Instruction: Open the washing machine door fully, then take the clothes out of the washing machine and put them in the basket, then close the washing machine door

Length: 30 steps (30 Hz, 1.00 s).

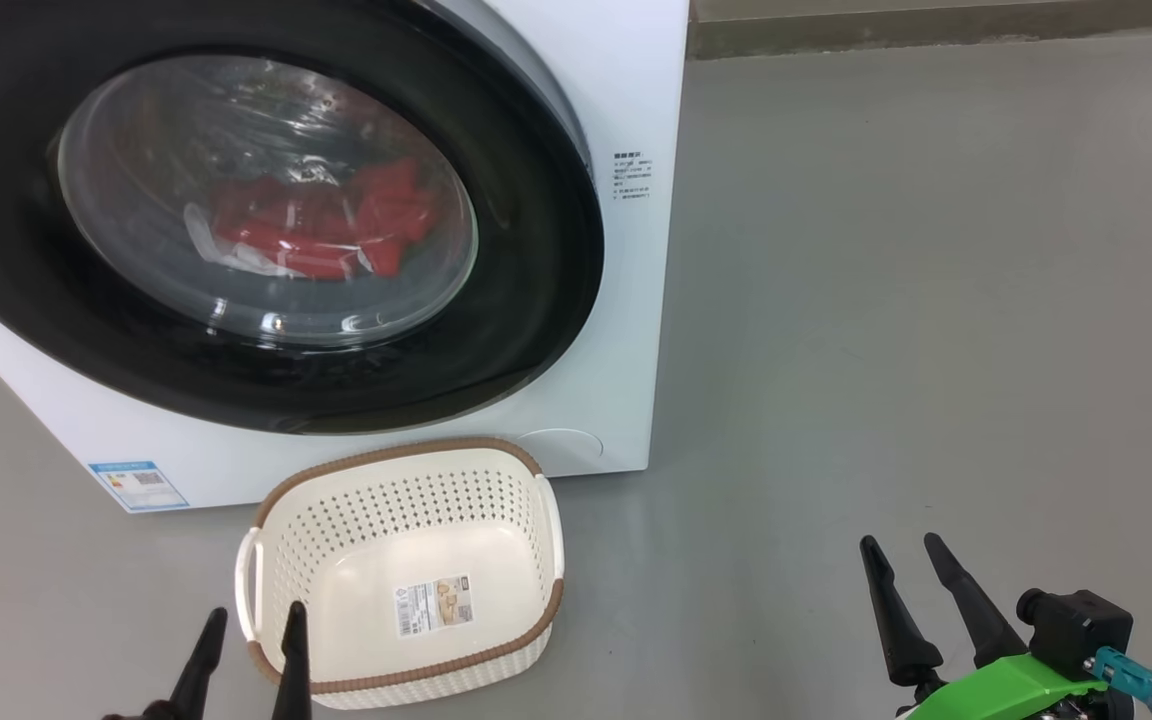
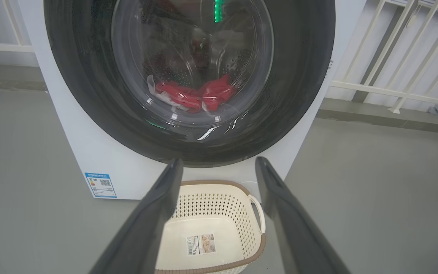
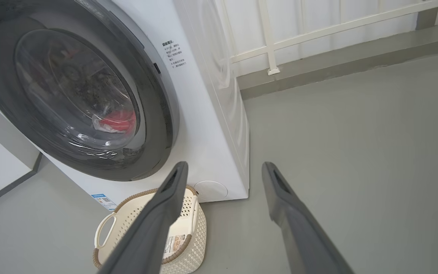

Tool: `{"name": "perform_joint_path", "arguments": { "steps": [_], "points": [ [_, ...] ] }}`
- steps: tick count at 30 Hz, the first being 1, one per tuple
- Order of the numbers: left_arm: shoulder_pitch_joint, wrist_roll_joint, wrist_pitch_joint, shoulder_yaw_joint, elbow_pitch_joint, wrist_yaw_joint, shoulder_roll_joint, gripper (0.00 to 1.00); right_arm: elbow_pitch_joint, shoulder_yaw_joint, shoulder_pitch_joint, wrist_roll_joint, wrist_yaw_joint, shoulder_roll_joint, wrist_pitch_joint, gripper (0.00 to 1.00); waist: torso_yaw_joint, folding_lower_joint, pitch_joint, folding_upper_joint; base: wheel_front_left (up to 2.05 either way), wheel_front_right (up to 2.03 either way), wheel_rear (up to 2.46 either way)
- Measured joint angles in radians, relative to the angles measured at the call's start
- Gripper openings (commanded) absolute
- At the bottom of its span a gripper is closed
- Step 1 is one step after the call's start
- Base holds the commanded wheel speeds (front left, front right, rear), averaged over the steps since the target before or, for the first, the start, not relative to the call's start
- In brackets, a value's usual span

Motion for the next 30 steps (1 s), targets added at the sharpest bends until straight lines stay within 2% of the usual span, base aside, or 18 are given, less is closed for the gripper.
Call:
{"name": "perform_joint_path", "arguments": {
  "steps": [14,22,30],
  "points": [
    [0.016,0.159,-0.043,0.009,0.001,-0.006,-0.002,1.0,-0.008,-0.001,0.002,-0.119,0.0,-0.002,-0.037,1.0,-0.007,0.0,0.0,0.0,0.0,0.0,0.0],
    [0.033,0.188,-0.061,0.049,0.013,-0.04,-0.016,1.0,-0.014,-0.009,0.024,-0.167,0.0,-0.003,-0.055,1.0,-0.008,0.0,0.002,0.0,0.0,0.0,0.0],
    [0.033,0.212,-0.061,0.06,0.019,-0.05,-0.028,1.0,-0.015,-0.014,0.024,-0.166,0.0,-0.003,-0.055,1.0,-0.008,0.0,0.003,0.0,0.0,0.0,0.0]
  ]
}}
